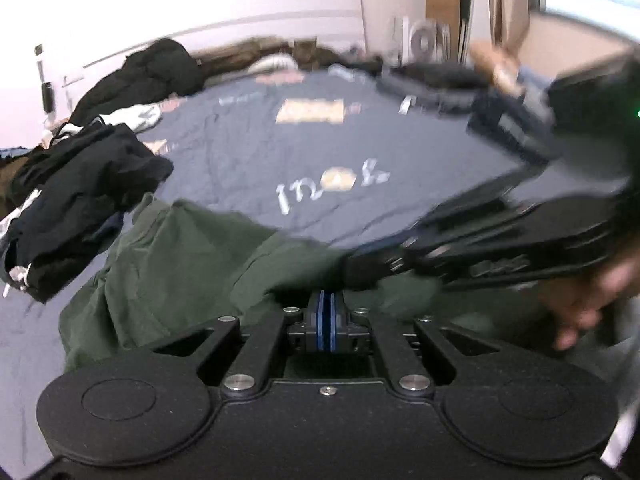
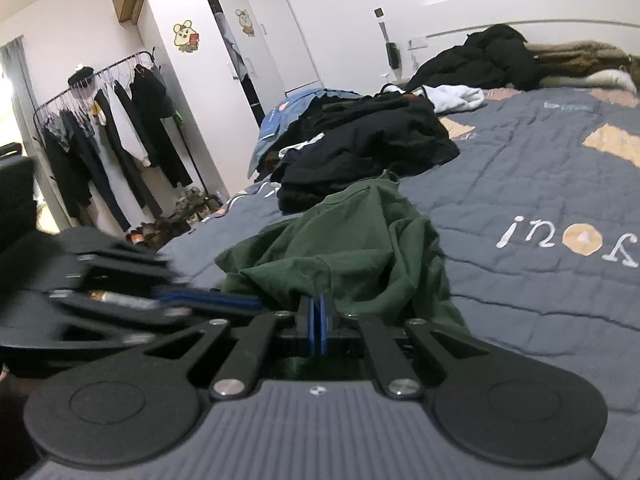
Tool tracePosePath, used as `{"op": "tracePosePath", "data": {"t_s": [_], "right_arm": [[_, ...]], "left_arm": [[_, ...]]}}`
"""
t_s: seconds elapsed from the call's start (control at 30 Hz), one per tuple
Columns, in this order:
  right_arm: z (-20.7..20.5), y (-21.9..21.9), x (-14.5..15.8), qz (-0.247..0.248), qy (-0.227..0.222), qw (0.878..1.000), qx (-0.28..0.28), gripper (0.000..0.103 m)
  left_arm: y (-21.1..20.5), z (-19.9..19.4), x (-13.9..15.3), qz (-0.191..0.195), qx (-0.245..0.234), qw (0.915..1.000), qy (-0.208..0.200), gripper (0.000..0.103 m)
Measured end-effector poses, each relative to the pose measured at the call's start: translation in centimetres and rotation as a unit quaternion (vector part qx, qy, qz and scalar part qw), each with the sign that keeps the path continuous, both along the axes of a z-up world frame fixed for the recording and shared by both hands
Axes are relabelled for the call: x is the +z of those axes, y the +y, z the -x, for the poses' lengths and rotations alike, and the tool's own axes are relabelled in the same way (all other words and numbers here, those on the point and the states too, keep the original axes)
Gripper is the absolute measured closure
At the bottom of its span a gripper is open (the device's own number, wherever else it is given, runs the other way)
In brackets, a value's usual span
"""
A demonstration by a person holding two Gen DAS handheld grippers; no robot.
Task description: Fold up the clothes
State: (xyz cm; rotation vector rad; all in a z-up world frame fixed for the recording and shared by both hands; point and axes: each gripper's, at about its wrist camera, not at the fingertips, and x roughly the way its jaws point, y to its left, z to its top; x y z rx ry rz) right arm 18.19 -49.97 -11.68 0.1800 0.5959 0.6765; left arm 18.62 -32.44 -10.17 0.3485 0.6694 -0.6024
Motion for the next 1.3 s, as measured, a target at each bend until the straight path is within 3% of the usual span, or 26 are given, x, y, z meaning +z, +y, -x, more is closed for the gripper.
{"op": "tracePosePath", "data": {"t_s": [0.1,0.17,0.23,0.3,0.57,0.63,0.67,0.87,1.03,1.17,1.3], "right_arm": [[-0.1,0.0,-0.2,0.010,0.000,1.000,-0.003,0.100],[-0.1,0.1,-0.4,0.013,0.002,1.000,-0.001,0.100],[-0.2,0.2,-0.5,0.011,0.005,1.000,0.003,0.100],[-0.2,0.3,-0.6,0.014,0.006,1.000,0.006,0.100],[0.0,0.2,-0.3,0.015,0.003,1.000,0.001,0.100],[-0.1,0.4,-0.6,0.019,0.007,1.000,0.002,0.100],[-0.1,0.5,-0.8,0.022,0.009,1.000,0.001,0.100],[-0.3,-0.4,-0.5,0.008,0.010,1.000,-0.016,0.100],[-0.2,-1.5,0.7,-0.036,0.004,0.999,-0.016,0.100],[0.2,-1.5,1.7,-0.058,-0.007,0.998,0.002,0.100],[0.4,-1.2,2.1,-0.071,-0.011,0.997,0.015,0.099]], "left_arm": [[-0.1,-0.2,-1.1,-0.034,-0.009,0.9994,0.003,0.098],[-0.1,-0.2,-1.7,-0.053,-0.017,0.9984,0.008,0.091],[-0.2,-0.1,-1.9,-0.062,-0.021,0.9979,0.000,0.077],[-0.3,0.1,-2.0,-0.069,-0.025,0.9973,-0.012,0.076],[-1.6,0.0,-3.2,-0.116,-0.034,0.9921,-0.034,0.076],[-1.8,-0.3,-3.9,-0.121,-0.031,0.9919,-0.024,0.092],[-1.7,-0.3,-4.0,-0.116,-0.029,0.9926,-0.019,0.094],[1.3,1.2,-0.7,-0.014,-0.005,0.9997,-0.018,0.099],[4.6,3.4,3.8,0.082,0.007,0.9960,-0.035,0.099],[7.0,4.8,7.0,0.176,0.004,0.9837,-0.037,0.099],[9.4,5.8,9.1,0.279,0.001,0.9599,-0.021,0.100]]}}
